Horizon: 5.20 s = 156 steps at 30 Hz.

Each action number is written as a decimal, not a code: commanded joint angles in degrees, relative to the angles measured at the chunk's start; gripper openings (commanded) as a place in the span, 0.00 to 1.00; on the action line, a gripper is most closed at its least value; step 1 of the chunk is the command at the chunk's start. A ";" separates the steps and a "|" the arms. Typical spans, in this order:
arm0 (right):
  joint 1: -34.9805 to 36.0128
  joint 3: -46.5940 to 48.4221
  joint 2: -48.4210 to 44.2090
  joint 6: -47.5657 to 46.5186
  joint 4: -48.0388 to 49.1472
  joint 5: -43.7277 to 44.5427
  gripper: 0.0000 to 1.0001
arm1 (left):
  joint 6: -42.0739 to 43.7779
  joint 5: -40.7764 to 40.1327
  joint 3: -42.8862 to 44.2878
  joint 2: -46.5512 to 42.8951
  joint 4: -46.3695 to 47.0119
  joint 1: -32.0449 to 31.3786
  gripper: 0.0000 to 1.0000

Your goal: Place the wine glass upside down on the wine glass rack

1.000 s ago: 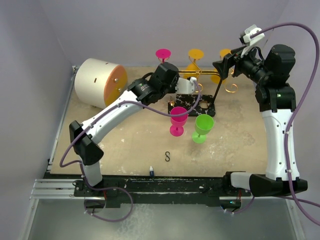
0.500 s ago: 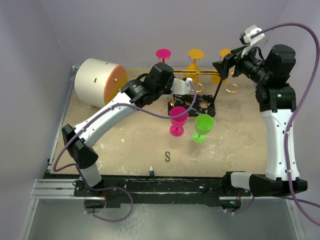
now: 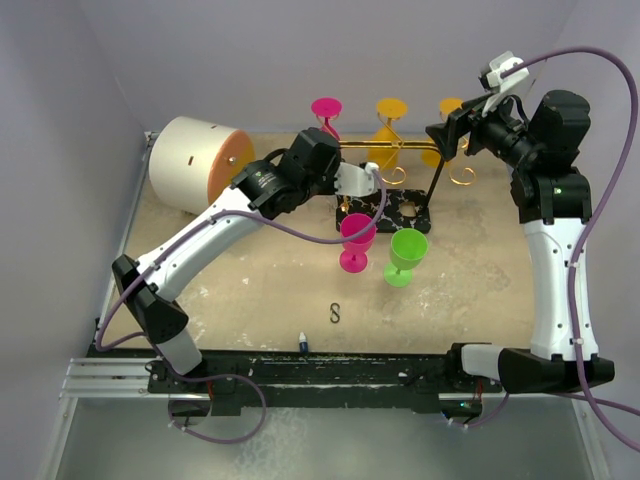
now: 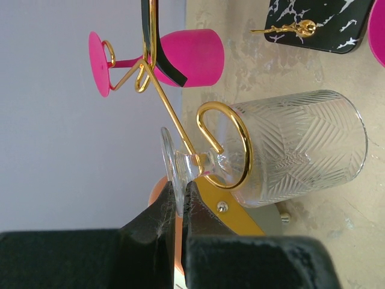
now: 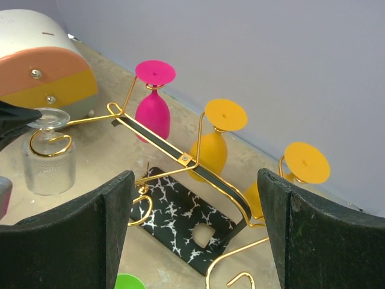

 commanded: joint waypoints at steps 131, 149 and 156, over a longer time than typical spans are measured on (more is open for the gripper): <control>-3.10 -3.89 -2.79 0.74 3.93 -4.87 0.88 | -1.36 10.30 3.05 -2.39 5.14 -2.51 0.41; -3.37 -4.58 -2.79 0.80 4.37 -5.05 0.89 | -3.64 11.24 1.55 -2.23 5.21 -2.50 0.50; -3.54 -4.59 -2.79 0.81 4.45 -5.20 0.89 | -3.81 10.98 1.18 -2.25 5.45 -2.43 0.52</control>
